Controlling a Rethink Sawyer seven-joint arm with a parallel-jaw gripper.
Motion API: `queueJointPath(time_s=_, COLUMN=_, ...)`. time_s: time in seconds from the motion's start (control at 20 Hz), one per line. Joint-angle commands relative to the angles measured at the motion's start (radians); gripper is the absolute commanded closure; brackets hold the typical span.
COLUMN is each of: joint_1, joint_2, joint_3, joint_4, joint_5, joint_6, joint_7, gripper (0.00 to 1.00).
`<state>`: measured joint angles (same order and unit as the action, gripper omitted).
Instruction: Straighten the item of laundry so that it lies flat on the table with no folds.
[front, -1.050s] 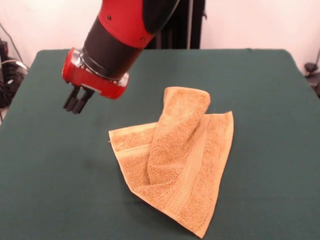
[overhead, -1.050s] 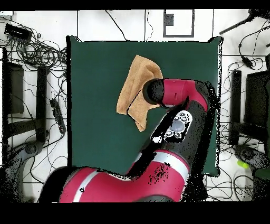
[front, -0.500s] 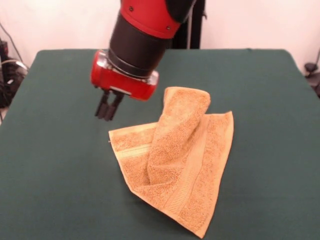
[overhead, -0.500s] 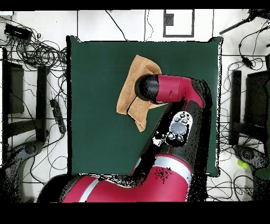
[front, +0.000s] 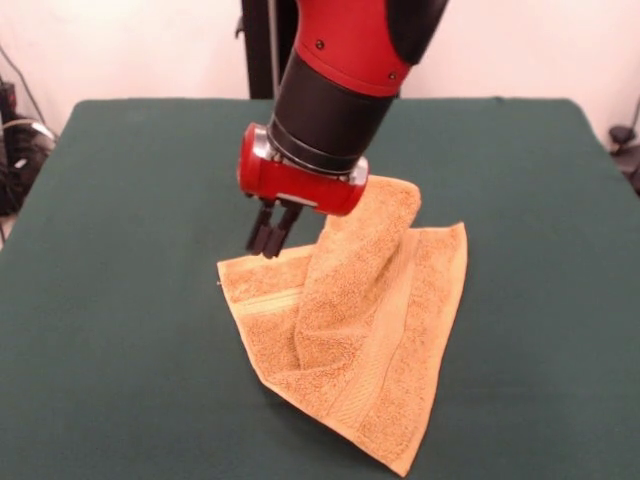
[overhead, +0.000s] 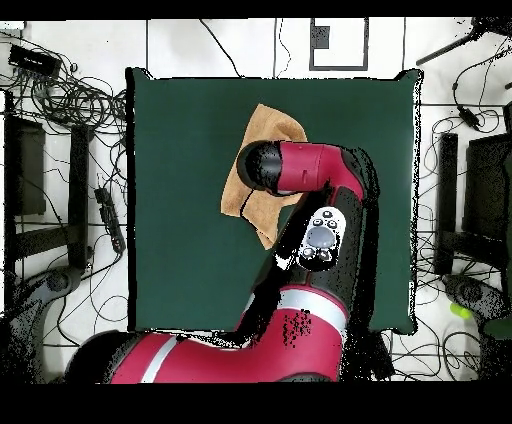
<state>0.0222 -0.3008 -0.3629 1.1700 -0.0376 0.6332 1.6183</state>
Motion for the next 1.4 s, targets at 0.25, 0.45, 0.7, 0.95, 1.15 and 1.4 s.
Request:
queueJointPath(time_s=0.25, joint_1=-0.021, joint_2=0.037, joint_3=0.178, joint_4=0.133, joint_5=0.085, joint_6=0.07, joint_7=0.154, gripper=1.0)
queueJointPath(time_s=0.45, joint_1=-0.01, joint_2=0.065, joint_3=0.147, joint_4=0.118, joint_5=0.028, joint_6=0.073, joint_7=0.108, gripper=1.0)
queueJointPath(time_s=0.7, joint_1=-0.012, joint_2=0.076, joint_3=0.131, joint_4=0.137, joint_5=0.011, joint_6=0.038, joint_7=0.116, gripper=1.0)
queueJointPath(time_s=0.95, joint_1=-0.029, joint_2=0.114, joint_3=0.14, joint_4=0.122, joint_5=0.011, joint_6=-0.003, joint_7=0.124, gripper=1.0)
queueJointPath(time_s=1.15, joint_1=-0.029, joint_2=0.148, joint_3=0.142, joint_4=0.103, joint_5=-0.005, joint_6=-0.043, joint_7=0.116, gripper=1.0)
queueJointPath(time_s=1.4, joint_1=-0.033, joint_2=0.203, joint_3=0.142, joint_4=0.08, joint_5=-0.028, joint_6=-0.116, joint_7=0.103, gripper=1.0)
